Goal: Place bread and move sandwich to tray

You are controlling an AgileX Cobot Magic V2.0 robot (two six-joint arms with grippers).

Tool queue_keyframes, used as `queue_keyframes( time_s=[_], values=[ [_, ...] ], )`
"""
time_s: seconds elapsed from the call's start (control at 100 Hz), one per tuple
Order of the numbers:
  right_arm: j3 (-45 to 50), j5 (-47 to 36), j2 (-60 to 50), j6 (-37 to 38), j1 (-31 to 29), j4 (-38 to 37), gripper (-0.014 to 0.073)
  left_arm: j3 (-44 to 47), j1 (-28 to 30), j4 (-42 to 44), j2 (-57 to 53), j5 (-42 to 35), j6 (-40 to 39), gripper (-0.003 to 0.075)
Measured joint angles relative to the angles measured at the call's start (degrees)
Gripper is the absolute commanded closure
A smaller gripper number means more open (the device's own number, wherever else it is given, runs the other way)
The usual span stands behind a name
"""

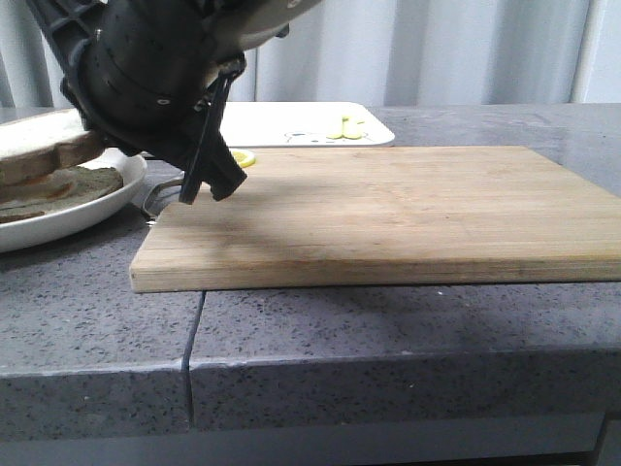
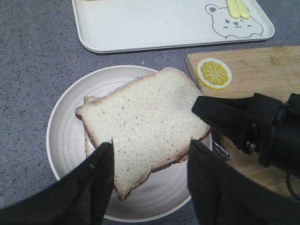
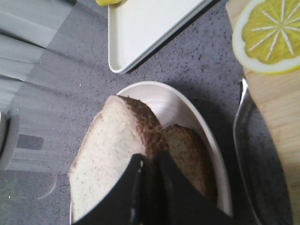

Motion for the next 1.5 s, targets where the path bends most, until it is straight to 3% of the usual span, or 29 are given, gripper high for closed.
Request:
queue_keyframes(
  time_s=[0.25,0.58,0.91,1.14,1.28,1.5],
  values=[
    [0.0,0.8,0.1,-0.1,0.0,0.0,0.0477,0.0,0.0,0.0,0.0,0.3,0.0,0.0383],
    [0.0,0.7,0.1,0.0,0.0,0.0,0.0242,0.0,0.0,-0.1,0.0,0.5,0.0,0.0383],
    [0.0,-3.7,-1.7,0.0,0.0,-0.8,0.0230,0.0,0.0,-0.1,0.0,0.5,0.0,0.0383],
    [0.0,-6.6,-8.5,-0.7,0.0,-8.8,0.0230,0.0,0.0,-0.1,0.0,0.8,0.0,0.0383],
    [0.0,-6.6,-14.7,-8.8,0.0,-15.8,0.0230,0.0,0.0,-0.1,0.0,1.3,0.0,0.0383],
    [0.0,-6.8,-25.2,-35.8,-0.3,-16.0,0.0230,0.0,0.0,-0.1,0.0,1.9,0.0,0.0383]
  ],
)
